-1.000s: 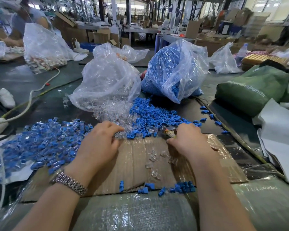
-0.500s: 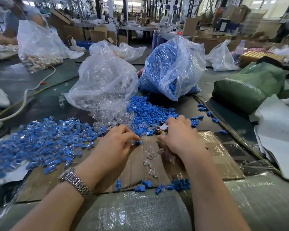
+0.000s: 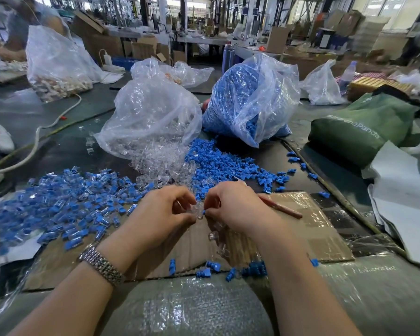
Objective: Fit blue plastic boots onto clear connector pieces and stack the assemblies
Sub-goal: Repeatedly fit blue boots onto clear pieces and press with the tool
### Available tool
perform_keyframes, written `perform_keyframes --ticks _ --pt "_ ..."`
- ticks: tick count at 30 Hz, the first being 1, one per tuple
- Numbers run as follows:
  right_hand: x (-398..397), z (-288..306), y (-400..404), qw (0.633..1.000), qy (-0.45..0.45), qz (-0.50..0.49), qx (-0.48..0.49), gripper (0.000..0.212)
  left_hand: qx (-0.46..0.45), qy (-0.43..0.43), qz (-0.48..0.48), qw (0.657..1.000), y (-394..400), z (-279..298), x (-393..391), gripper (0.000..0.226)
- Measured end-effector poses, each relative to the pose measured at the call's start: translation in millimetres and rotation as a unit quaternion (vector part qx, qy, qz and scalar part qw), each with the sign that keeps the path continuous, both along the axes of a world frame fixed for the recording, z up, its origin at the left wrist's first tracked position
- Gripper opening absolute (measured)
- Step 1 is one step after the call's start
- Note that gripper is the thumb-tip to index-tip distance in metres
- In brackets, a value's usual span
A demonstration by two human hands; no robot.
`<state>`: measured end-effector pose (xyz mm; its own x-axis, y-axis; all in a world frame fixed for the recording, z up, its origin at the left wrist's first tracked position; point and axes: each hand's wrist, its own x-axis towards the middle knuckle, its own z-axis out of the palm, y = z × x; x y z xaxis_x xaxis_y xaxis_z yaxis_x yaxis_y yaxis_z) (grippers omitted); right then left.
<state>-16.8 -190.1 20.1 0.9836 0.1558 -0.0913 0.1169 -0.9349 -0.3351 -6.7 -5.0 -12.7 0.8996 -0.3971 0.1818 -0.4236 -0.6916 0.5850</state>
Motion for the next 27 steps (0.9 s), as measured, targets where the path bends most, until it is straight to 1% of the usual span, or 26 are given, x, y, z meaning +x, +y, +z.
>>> perform_keyframes --ticks 2,5,8,10,12,13,15,16,18,20,23,27 --pt "0 -2 -2 0.999 -0.012 -0.013 0.029 0.006 -0.017 0.016 0.001 1.0 1 1 -1 0.015" --pt "1 -3 -7 0.995 -0.052 -0.034 0.072 0.002 -0.072 0.044 0.01 0.996 3 5 -1 0.008" --pt "2 -2 -10 0.989 -0.067 -0.035 0.126 0.003 -0.133 0.076 0.015 0.988 4 8 -1 0.013" --pt "2 -2 -11 0.981 -0.077 -0.035 0.177 0.003 -0.204 0.126 0.032 0.97 7 10 0 0.017" --pt "2 -2 -11 0.968 -0.092 -0.033 0.231 0.006 -0.291 0.189 0.047 0.937 9 13 0 0.019" --pt "1 -2 -12 0.961 -0.094 -0.033 0.259 0.008 -0.338 0.22 0.045 0.914 10 14 0 0.02" --pt "1 0 -12 0.941 -0.088 -0.03 0.324 0.008 -0.431 0.275 0.031 0.859 11 17 0 0.027" --pt "0 1 -12 0.932 -0.085 -0.028 0.351 0.008 -0.468 0.295 0.026 0.832 11 18 0 0.028" --pt "0 2 -12 0.918 -0.087 -0.023 0.386 0.006 -0.516 0.326 0.022 0.792 11 18 2 0.027" --pt "-1 3 -12 0.909 -0.096 -0.017 0.405 0.005 -0.534 0.35 0.027 0.769 12 19 2 0.028" --pt "0 2 -12 0.915 -0.102 0.003 0.389 0.002 -0.527 0.359 0.037 0.77 13 18 2 0.03" --pt "-1 3 -9 0.912 -0.111 0.028 0.394 0.005 -0.533 0.362 0.049 0.763 13 19 3 0.022"
